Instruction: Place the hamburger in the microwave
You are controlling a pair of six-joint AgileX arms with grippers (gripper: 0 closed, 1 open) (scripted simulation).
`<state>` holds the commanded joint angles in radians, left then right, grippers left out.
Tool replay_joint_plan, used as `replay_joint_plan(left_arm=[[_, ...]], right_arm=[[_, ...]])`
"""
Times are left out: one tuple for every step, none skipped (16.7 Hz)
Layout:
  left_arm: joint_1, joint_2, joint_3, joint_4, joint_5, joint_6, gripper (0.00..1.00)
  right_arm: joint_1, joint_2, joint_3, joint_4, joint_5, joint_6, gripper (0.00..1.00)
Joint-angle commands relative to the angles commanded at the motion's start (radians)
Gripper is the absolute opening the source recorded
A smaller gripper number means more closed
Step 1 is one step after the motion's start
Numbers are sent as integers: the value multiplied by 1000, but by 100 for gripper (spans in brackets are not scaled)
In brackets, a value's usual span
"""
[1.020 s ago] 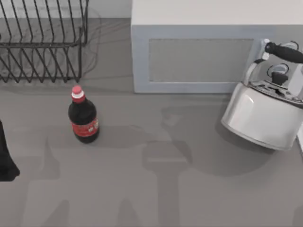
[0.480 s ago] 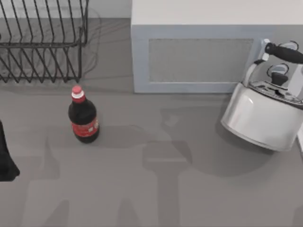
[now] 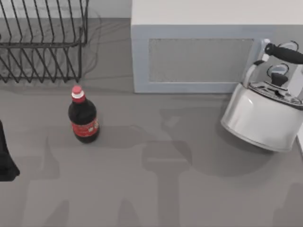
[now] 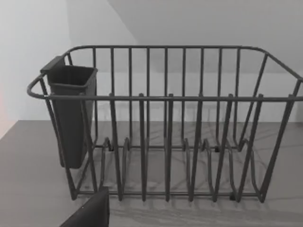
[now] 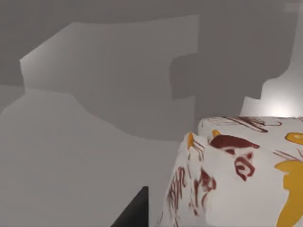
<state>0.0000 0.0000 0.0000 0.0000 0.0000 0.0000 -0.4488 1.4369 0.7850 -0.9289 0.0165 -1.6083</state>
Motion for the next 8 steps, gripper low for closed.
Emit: replay_joint_plan(left_arm=[[0,0,0,0,0,0,100],[0,0,0,0,0,0,100],[0,0,0,0,0,0,100],[0,0,0,0,0,0,100],[0,0,0,0,0,0,100],[0,0,0,0,0,0,100],[0,0,0,0,0,0,100],[0,0,0,0,0,0,100]], right_arm=[[0,-20,32,-63,0,-1,0],[-1,-40,63,-116,0,0,0],[-1,-58,92,-159,0,0,0],[-1,-74,116,-192,0,0,0],[-1,-88,133,-214,0,3,0],[0,-96,141,-225,0,4,0],[0,-97,143,-226,0,5,0],[0,-97,143,-226,0,5,0]])
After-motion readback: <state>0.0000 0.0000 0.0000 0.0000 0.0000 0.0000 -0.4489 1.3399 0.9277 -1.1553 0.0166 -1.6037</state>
